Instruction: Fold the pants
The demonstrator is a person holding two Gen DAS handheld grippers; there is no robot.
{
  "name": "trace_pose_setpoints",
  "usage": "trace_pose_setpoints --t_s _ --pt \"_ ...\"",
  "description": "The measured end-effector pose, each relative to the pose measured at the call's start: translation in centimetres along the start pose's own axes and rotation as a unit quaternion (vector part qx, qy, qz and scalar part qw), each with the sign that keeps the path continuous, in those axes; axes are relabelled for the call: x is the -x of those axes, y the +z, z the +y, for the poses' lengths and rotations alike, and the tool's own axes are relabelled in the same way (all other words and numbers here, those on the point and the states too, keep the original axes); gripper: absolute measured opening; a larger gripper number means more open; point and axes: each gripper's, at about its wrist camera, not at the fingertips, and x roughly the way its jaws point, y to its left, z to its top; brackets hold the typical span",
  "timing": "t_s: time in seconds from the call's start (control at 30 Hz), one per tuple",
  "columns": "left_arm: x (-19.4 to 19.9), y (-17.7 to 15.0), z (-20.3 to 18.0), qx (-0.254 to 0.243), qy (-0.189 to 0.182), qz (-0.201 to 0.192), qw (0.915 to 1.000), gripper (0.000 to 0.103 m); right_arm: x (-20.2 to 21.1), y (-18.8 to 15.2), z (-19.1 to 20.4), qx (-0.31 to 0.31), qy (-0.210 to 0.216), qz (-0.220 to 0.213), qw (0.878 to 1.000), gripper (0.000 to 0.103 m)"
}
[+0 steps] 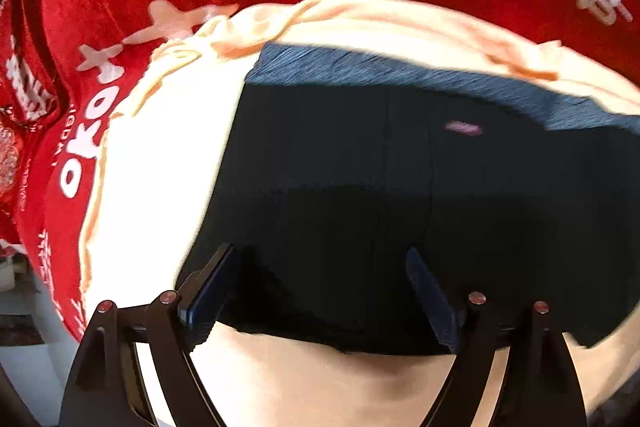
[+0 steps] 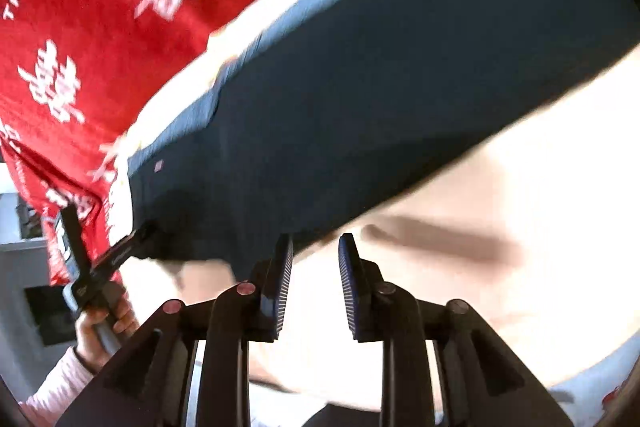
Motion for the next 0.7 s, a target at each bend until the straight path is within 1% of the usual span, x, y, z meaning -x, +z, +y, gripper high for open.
trace_pose_setpoints --t_s 0.03,0.07,0.17,0.23,0.27,0.3,0.33,0.37,0.4,0.43,0.5,0.53,0.63,0.7 --pt "0.8 0.3 -1.1 -0.003 -0.020 -0.007 0.9998 0.086 0.7 0.8 -0.2 0.008 -0.009 -0.010 1.000 0.026" --pt "1.3 0.4 -2.3 -0.010 -0.032 -0.013 0.9994 0.086 1.4 1.9 -0.4 0.021 -0.024 -0.022 0.999 0.026" --pt "1.9 0.5 -7.2 -0.044 -0.080 -0.019 0.9957 0.086 1.3 4.5 -0.9 0.039 -0.059 -0.039 0.997 0.026" --pt "1.5 -0.1 -11.4 -0.064 -0.106 -0.008 0.9923 0.086 0.5 5.5 -1.3 0.054 -0.084 -0.034 0.994 0.026" --pt "1.2 -0.5 -12.9 -0.070 -0.117 -0.002 0.9906 0.086 -0.2 5.7 -1.3 0.071 -0.103 -0.029 0.992 0.026" --pt "0.5 -1.2 -14.8 -0.085 -0.123 0.007 0.9888 0.086 -0.9 5.5 -1.4 0.082 -0.117 -0.022 0.989 0.024" --pt "0.1 -1.7 -15.9 -0.099 -0.113 0.011 0.9886 0.086 -1.2 5.3 -2.0 0.090 -0.124 -0.016 0.988 0.020" --pt "-0.4 -2.4 -16.9 -0.114 -0.086 0.002 0.9897 0.088 -1.2 4.8 -2.8 0.095 -0.113 -0.019 0.989 0.019" --pt "0.0 -2.8 -16.9 -0.112 -0.074 -0.021 0.9907 0.090 -0.9 4.6 -3.2 0.097 -0.102 -0.022 0.990 0.019" --pt "0.0 -2.7 -16.8 -0.110 -0.075 -0.015 0.9910 0.090 -0.7 4.7 -3.4 0.096 -0.097 -0.017 0.991 0.019" --pt "-0.2 -1.8 -15.4 -0.090 -0.086 0.024 0.9919 0.090 0.3 5.5 -3.5 0.081 -0.085 -0.004 0.993 0.020" --pt "0.1 -1.0 -14.4 -0.080 -0.087 0.027 0.9926 0.090 0.7 6.0 -3.2 0.082 -0.078 -0.006 0.994 0.020" --pt "2.1 1.7 -14.1 -0.066 -0.094 -0.010 0.9934 0.090 1.6 8.6 -1.2 0.120 -0.045 -0.024 0.991 0.020" --pt "2.5 4.3 -14.6 -0.056 -0.109 -0.029 0.9920 0.090 0.7 10.8 0.3 0.139 -0.028 -0.024 0.990 0.020"
